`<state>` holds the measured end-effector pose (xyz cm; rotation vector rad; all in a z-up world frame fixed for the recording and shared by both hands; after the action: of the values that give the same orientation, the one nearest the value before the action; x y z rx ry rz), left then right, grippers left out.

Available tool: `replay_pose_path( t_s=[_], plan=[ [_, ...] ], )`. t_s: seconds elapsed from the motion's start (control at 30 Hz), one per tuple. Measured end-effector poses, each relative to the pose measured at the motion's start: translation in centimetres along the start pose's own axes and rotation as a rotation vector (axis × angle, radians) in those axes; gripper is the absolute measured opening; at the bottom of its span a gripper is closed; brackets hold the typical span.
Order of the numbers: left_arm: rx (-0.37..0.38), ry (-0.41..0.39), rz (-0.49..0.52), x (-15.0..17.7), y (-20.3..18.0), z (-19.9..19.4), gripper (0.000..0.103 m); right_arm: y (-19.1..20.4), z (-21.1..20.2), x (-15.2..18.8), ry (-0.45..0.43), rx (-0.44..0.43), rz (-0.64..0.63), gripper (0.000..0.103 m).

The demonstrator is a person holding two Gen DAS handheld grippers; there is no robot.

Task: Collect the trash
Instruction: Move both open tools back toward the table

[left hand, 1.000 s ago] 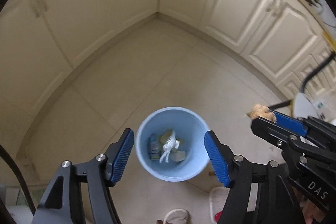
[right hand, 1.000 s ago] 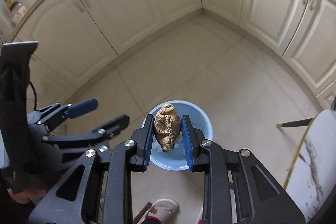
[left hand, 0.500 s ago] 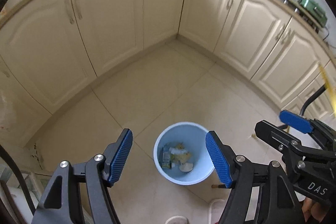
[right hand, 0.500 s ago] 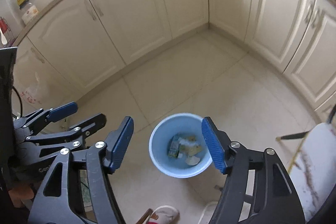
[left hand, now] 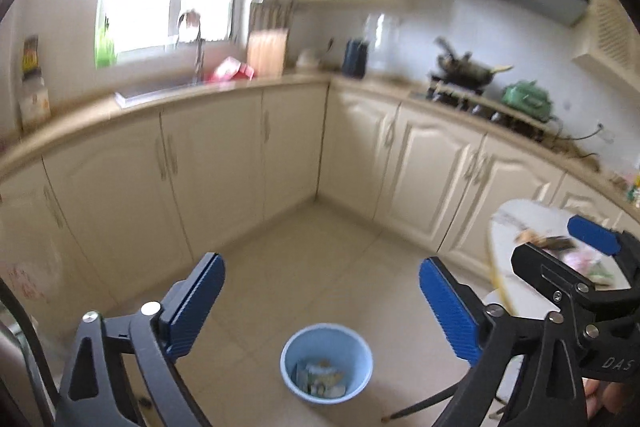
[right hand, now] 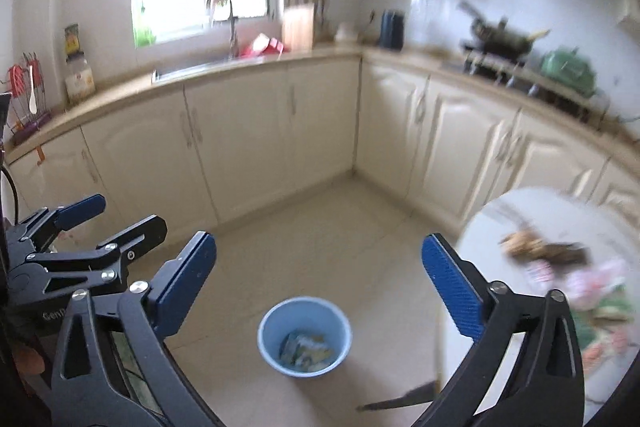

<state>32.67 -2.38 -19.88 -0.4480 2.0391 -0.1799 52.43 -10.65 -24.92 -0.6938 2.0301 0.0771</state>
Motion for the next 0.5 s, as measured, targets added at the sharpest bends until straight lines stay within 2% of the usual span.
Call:
replay_pose_path(
  t_s=[0.23,0.4,0.5],
  plan=[
    [0.010,-0.199,0.081,5.8,-4.2,-11.7,0.101,-1.2,-11.0,-0.5,-0.117,0.188,-0.015,0.103],
    [0.005,-0.345,0.139,11.1,-8.1,-19.2,0.101,-2.0,-17.4,-0.1,-0.191,0.247,0.016,0.103],
    [0.034,-0.389,0.148,14.6,-9.6,-21.5,0.101,-2.4,-20.8,0.6,-0.234,0.286,0.026,0.103]
  ],
)
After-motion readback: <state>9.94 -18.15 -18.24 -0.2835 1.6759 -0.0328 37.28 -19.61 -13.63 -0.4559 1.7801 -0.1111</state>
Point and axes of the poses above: each gripper's, at about its wrist camera, not at the fingertips, and z roughly the way its jaws point, y to its left, x to its underside, the point moved 2 cm from there along z, roughly the way its jaws point, and after that the axes turned 15 degrees about -z, right-handed, at the moved point
